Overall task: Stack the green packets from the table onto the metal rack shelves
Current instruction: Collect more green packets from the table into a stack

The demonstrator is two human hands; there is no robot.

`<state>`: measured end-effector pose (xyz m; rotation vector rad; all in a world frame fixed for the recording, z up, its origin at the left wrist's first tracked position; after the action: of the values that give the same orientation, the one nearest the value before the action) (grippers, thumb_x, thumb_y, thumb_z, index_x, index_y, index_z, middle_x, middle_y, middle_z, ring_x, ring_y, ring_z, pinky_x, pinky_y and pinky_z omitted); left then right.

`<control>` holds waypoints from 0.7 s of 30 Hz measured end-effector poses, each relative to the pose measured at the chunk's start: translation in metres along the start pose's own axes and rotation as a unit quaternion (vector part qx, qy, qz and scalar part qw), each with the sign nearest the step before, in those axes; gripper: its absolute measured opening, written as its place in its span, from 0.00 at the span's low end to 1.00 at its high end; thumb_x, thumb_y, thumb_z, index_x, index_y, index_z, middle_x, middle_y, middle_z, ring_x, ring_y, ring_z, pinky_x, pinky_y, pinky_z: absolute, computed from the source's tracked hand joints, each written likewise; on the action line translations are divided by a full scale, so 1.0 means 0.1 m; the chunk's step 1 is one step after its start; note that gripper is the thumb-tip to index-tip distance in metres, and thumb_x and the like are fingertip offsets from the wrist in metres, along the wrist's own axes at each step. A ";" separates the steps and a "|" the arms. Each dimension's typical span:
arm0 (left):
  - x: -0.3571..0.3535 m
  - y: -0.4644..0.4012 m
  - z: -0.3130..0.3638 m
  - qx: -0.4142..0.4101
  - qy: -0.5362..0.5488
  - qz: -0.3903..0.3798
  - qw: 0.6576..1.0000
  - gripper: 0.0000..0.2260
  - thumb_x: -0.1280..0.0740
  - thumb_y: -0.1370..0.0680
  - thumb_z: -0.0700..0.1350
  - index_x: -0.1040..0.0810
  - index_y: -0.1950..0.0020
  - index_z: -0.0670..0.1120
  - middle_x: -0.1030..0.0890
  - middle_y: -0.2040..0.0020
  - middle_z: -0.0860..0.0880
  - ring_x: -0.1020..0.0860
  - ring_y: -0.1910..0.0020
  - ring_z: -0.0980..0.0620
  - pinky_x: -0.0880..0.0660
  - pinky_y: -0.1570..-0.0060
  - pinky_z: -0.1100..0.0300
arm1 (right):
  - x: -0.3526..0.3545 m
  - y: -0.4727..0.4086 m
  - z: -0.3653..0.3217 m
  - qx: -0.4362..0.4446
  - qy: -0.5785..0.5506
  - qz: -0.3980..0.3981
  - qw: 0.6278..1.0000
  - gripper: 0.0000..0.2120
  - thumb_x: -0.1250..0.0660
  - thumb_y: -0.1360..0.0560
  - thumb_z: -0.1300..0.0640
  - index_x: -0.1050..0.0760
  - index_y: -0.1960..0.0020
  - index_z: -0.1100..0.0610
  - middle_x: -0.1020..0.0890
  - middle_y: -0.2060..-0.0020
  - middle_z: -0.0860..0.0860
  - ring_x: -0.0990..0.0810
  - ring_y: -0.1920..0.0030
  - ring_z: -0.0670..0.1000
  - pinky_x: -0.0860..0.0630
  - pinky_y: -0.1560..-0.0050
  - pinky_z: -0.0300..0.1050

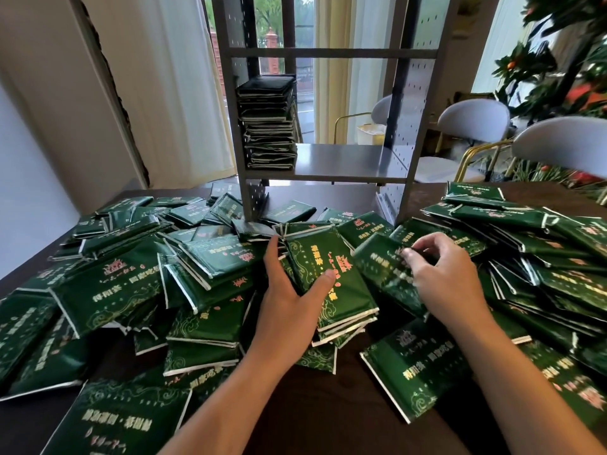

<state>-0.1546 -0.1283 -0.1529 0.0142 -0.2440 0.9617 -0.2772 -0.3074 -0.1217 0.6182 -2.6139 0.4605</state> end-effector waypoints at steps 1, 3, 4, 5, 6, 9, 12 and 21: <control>0.00 0.00 0.01 0.006 -0.003 0.001 1.000 0.40 0.31 0.21 0.55 0.58 0.22 0.68 0.34 0.52 0.80 0.35 0.59 0.86 0.39 0.40 0.69 | 0.00 -0.01 0.02 -0.017 -0.034 0.013 0.999 0.04 0.33 0.20 0.57 0.25 0.51 0.56 0.21 0.61 0.51 0.24 0.64 0.50 0.30 0.66 0.42; -0.01 0.00 0.01 0.009 -0.014 -0.002 1.000 0.40 0.31 0.21 0.55 0.59 0.22 0.67 0.32 0.56 0.81 0.33 0.61 0.86 0.39 0.49 0.76 | 0.00 -0.02 0.07 -0.079 -0.140 0.028 0.987 0.04 0.33 0.19 0.56 0.24 0.51 0.55 0.20 0.58 0.57 0.23 0.61 0.52 0.22 0.59 0.50; -0.01 0.00 0.00 0.010 -0.012 -0.001 1.000 0.40 0.32 0.21 0.54 0.59 0.22 0.67 0.31 0.57 0.80 0.32 0.60 0.86 0.39 0.51 0.77 | -0.02 -0.02 0.08 -0.116 -0.213 0.017 0.970 0.03 0.33 0.19 0.55 0.24 0.52 0.54 0.19 0.56 0.59 0.21 0.59 0.54 0.20 0.54 0.55; 0.00 0.00 0.00 0.006 -0.009 0.001 1.000 0.40 0.32 0.21 0.55 0.59 0.21 0.67 0.31 0.55 0.80 0.31 0.58 0.85 0.39 0.50 0.75 | -0.06 0.00 0.09 -0.144 -0.277 -0.007 0.950 0.04 0.33 0.20 0.56 0.24 0.53 0.54 0.18 0.57 0.59 0.20 0.59 0.55 0.19 0.53 0.57; -0.01 0.00 0.02 -0.004 -0.007 0.003 1.000 0.39 0.33 0.20 0.56 0.58 0.21 0.67 0.32 0.49 0.80 0.31 0.54 0.83 0.38 0.44 0.72 | -0.11 0.04 0.06 -0.155 -0.309 -0.044 0.937 0.04 0.33 0.20 0.56 0.25 0.53 0.54 0.17 0.57 0.57 0.18 0.59 0.56 0.18 0.56 0.56; -0.01 0.00 0.03 -0.007 0.004 0.009 1.000 0.29 0.41 0.18 0.59 0.54 0.22 0.67 0.33 0.44 0.78 0.30 0.48 0.76 0.35 0.40 0.64 | -0.28 0.18 -0.06 -0.067 -0.191 -0.137 0.970 0.05 0.31 0.21 0.56 0.25 0.54 0.55 0.17 0.59 0.56 0.16 0.60 0.57 0.19 0.61 0.49; -0.01 0.02 0.05 -0.012 0.031 0.012 0.999 0.27 0.49 0.22 0.66 0.52 0.23 0.69 0.29 0.51 0.81 0.30 0.53 0.80 0.32 0.46 0.67 | -0.32 0.23 -0.18 0.084 -0.072 -0.101 0.989 0.09 0.28 0.24 0.56 0.25 0.61 0.53 0.19 0.67 0.50 0.20 0.66 0.48 0.24 0.65 0.40; -0.05 -0.02 -0.03 -0.003 -0.015 -0.009 1.000 0.43 0.28 0.22 0.51 0.57 0.21 0.68 0.29 0.56 0.83 0.30 0.56 0.84 0.34 0.43 0.66 | -0.28 0.18 -0.19 0.127 -0.067 -0.208 0.967 0.07 0.31 0.22 0.59 0.24 0.59 0.56 0.20 0.67 0.49 0.21 0.66 0.47 0.24 0.64 0.41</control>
<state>-0.1552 -0.1331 -0.1566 0.0253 -0.2732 0.9443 -0.2568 -0.2750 -0.1223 1.2904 -2.4634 0.6386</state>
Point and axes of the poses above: each hand's wrist, its own y-axis away from the middle knuckle, its own x-axis out of the back of the hand, z = x × y, the point moved 5 cm from there along -y, towards the middle knuckle
